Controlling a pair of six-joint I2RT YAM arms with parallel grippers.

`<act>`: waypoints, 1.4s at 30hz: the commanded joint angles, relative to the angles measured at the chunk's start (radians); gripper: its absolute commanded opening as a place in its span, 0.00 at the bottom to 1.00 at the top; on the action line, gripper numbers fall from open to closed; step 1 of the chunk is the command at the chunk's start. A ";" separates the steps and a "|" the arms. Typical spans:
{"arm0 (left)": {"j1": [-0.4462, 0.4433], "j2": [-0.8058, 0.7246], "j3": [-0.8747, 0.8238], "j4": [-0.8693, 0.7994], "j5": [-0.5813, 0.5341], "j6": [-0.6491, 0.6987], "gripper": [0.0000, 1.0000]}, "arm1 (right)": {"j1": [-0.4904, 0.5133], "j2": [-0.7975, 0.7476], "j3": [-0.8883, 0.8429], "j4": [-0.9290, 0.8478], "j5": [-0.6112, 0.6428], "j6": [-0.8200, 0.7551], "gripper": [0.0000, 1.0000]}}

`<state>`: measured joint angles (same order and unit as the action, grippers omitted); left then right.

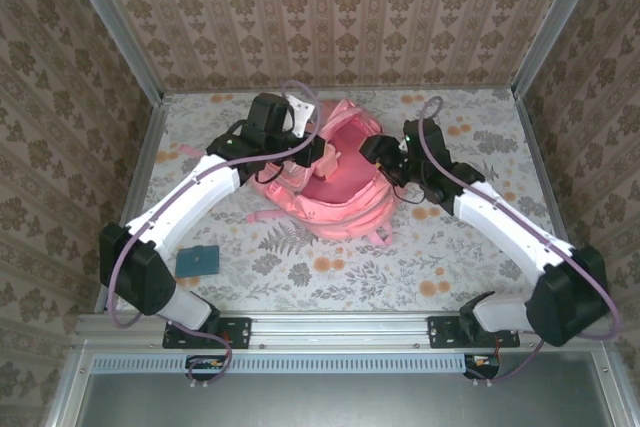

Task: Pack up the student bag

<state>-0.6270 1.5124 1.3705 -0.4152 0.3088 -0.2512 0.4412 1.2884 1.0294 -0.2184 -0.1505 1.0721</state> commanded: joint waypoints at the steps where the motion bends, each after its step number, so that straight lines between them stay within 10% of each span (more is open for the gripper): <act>1: -0.023 0.037 0.054 0.157 0.118 -0.029 0.04 | -0.017 -0.101 -0.051 -0.170 0.148 -0.017 0.64; 23: -0.042 0.211 0.129 0.092 0.227 -0.030 0.05 | -0.034 0.047 -0.094 -0.062 -0.045 -0.004 0.58; 31: -0.043 0.201 0.119 0.093 0.220 -0.034 0.02 | -0.022 0.167 -0.028 -0.055 -0.054 -0.024 0.39; 42: -0.042 0.158 0.127 0.094 0.174 -0.041 0.01 | -0.013 0.288 0.028 -0.138 -0.036 -0.037 0.53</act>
<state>-0.6662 1.7267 1.4475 -0.3721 0.4694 -0.2703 0.4191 1.5543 1.0199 -0.3004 -0.1913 1.0504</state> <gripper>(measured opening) 0.115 0.524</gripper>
